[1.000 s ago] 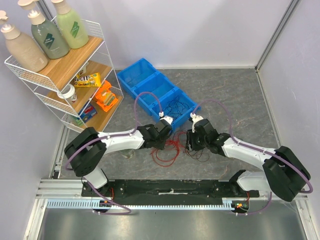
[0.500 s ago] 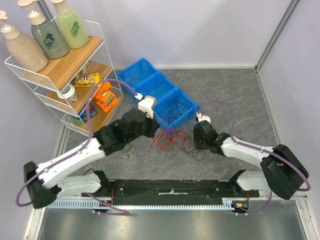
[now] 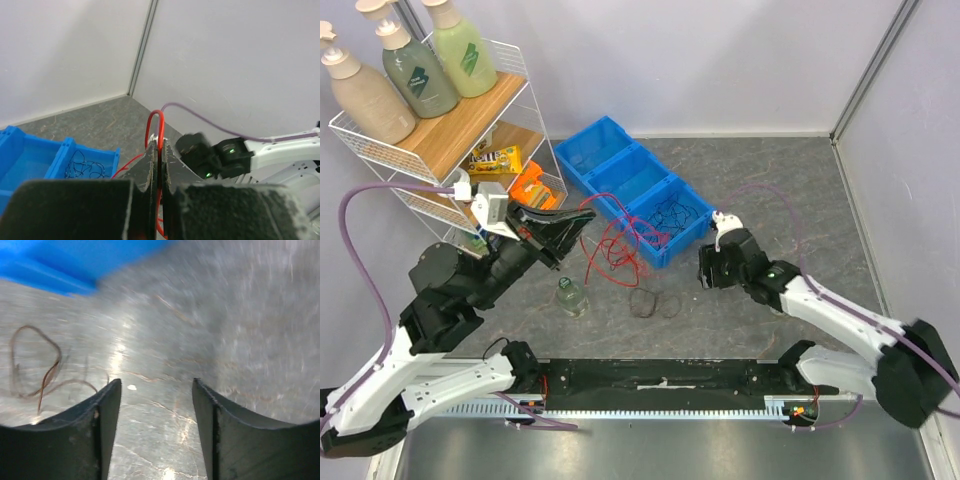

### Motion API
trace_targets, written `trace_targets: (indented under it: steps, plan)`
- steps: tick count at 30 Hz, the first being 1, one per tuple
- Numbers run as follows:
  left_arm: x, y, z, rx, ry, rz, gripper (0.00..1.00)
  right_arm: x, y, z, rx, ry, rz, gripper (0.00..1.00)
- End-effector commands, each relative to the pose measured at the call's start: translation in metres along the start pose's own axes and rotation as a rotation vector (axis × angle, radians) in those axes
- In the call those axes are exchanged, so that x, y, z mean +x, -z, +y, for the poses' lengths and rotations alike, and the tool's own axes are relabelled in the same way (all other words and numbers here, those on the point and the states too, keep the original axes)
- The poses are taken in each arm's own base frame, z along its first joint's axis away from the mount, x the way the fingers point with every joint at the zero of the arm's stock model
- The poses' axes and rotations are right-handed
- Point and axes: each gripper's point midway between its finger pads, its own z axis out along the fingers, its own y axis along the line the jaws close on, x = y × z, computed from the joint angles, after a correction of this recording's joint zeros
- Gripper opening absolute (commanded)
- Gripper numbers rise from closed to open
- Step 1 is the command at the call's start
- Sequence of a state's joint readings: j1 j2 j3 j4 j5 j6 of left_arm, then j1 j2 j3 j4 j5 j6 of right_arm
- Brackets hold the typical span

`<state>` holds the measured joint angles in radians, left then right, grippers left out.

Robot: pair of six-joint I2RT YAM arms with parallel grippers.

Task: Untangle the cables

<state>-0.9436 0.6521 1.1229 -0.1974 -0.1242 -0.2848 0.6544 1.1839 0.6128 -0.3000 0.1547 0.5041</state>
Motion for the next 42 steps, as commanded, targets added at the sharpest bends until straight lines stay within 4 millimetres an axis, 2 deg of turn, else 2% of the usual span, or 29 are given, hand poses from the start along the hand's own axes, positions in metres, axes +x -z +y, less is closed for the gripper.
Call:
trace_targets:
  steps: [1, 5, 7, 10, 12, 16, 19, 21, 22, 23, 25, 26, 28, 31, 35, 36, 38, 42]
  plan:
    - [0.017, -0.012, -0.004, 0.035, -0.038, 0.052, 0.02, -0.091, 0.067, 0.050, -0.259, 0.140, -0.310, 0.70]
    - [0.026, -0.016, -0.001, 0.017, -0.040, 0.081, 0.02, -0.136, 0.130, 0.097, -0.510, 0.231, -0.465, 0.79]
    - [0.030, -0.018, 0.000, 0.014, -0.042, 0.098, 0.02, -0.153, 0.154, 0.118, -0.614, 0.236, -0.520, 0.81]
    - [0.040, -0.022, 0.001, 0.017, -0.040, 0.125, 0.02, -0.162, 0.186, 0.150, -0.803, 0.232, -0.576, 0.81]
    - [0.044, -0.023, -0.001, 0.024, -0.031, 0.140, 0.02, -0.167, 0.195, 0.163, -0.870, 0.210, -0.600, 0.81]
    - [0.045, -0.025, -0.005, 0.047, -0.028, 0.149, 0.01, -0.168, 0.168, 0.163, -0.818, 0.132, -0.552, 0.75]
    - [0.044, -0.025, -0.006, 0.046, -0.030, 0.152, 0.01, -0.154, 0.139, 0.161, -0.780, 0.092, -0.471, 0.61]
    - [0.042, -0.025, -0.005, 0.041, -0.030, 0.148, 0.02, -0.143, 0.132, 0.161, -0.793, 0.074, -0.440, 0.54]
    - [0.040, -0.024, -0.005, 0.039, -0.031, 0.143, 0.02, -0.139, 0.130, 0.160, -0.796, 0.065, -0.438, 0.44]
    - [0.039, -0.025, -0.005, 0.040, -0.034, 0.142, 0.02, -0.136, 0.126, 0.154, -0.773, 0.051, -0.444, 0.28]
    - [0.035, -0.024, -0.004, 0.037, -0.046, 0.129, 0.02, -0.127, 0.109, 0.134, -0.663, 0.011, -0.439, 0.06]
    - [0.032, -0.023, -0.003, 0.030, -0.054, 0.119, 0.02, -0.122, 0.096, 0.118, -0.566, -0.020, -0.429, 0.00]
    - [0.020, -0.021, -0.004, 0.029, -0.064, 0.092, 0.02, -0.101, 0.068, 0.075, -0.329, -0.089, -0.376, 0.00]
    - [-0.001, -0.015, -0.008, 0.039, -0.089, 0.052, 0.02, -0.055, 0.036, 0.012, -0.013, -0.159, -0.275, 0.00]
    - [-0.026, -0.005, -0.010, 0.036, -0.113, -0.002, 0.02, -0.005, 0.007, -0.039, 0.180, -0.198, -0.115, 0.00]
    - [-0.031, -0.003, -0.010, 0.032, -0.115, -0.012, 0.02, 0.007, 0.002, -0.048, 0.208, -0.208, -0.063, 0.00]
    - [-0.041, 0.002, -0.011, 0.030, -0.116, -0.038, 0.02, 0.015, -0.004, -0.057, 0.230, -0.206, -0.010, 0.00]
    - [-0.057, 0.011, -0.014, 0.041, -0.106, -0.090, 0.02, 0.000, 0.000, -0.059, 0.245, -0.176, -0.043, 0.00]
